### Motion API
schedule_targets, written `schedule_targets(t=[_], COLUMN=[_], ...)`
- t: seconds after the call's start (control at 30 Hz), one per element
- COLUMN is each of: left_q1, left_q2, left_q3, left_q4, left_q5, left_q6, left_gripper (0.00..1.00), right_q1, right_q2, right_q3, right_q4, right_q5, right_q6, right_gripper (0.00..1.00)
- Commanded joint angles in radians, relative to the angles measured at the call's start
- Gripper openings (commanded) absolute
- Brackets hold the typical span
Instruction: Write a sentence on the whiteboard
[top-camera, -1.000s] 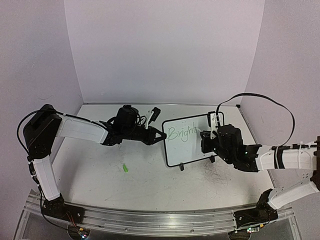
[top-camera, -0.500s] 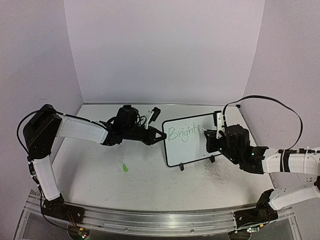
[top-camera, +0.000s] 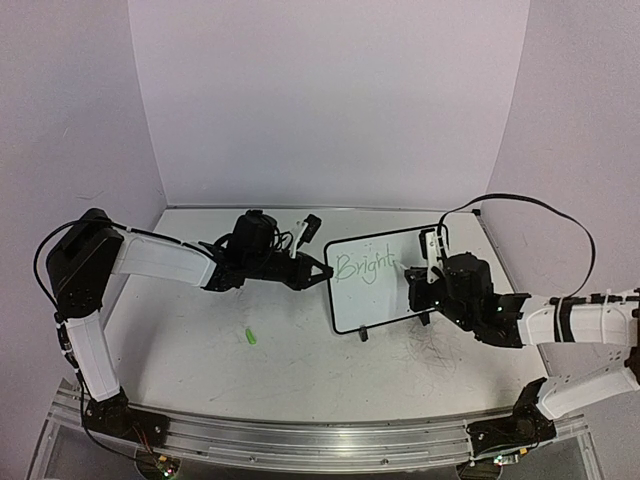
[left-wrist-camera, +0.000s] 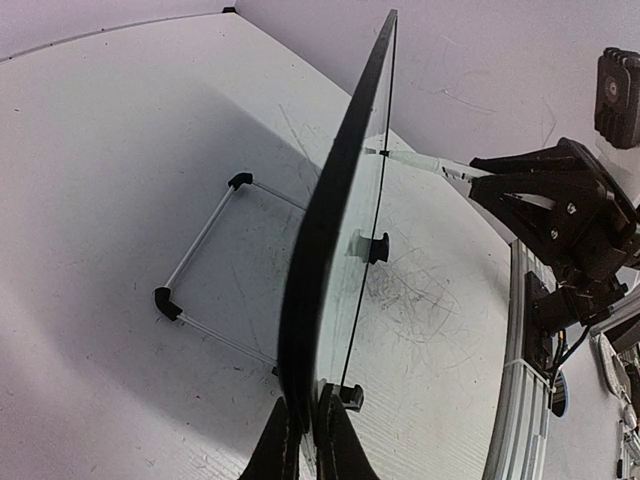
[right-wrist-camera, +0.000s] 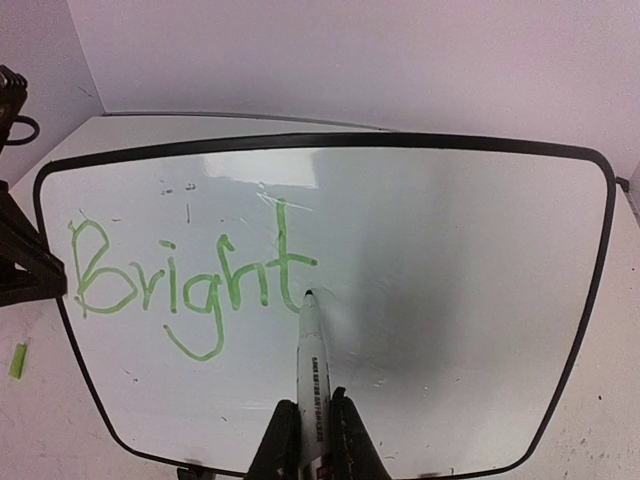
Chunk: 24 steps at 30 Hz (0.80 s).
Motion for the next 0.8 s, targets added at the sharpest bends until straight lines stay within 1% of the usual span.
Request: schedule_targets(t=[0.0,0.43,0.77], left_q1=[-0.004,-0.004,-0.006], left_q2=[-0.029,-0.025,-0.028], left_q3=[0.034,0.033,0.035], left_q4=[-0.044,-0.046,-0.046], left_q5=[-0.028,-0.028,-0.028], left_q6=[0.044,0.044,0.043], left_gripper=[0.00,0.00,0.00], right_q1=[-0.001,-0.001,-0.001], right_q2=[0.010,0.024,0.032], right_q3=[0.029,0.036,0.031], right_q4=[0.000,-0.016,0.071], right_q5=[0.047,0.124,0.116], right_q6=[0.019,0.048,0.010], right_gripper=[0.00,0.00,0.00])
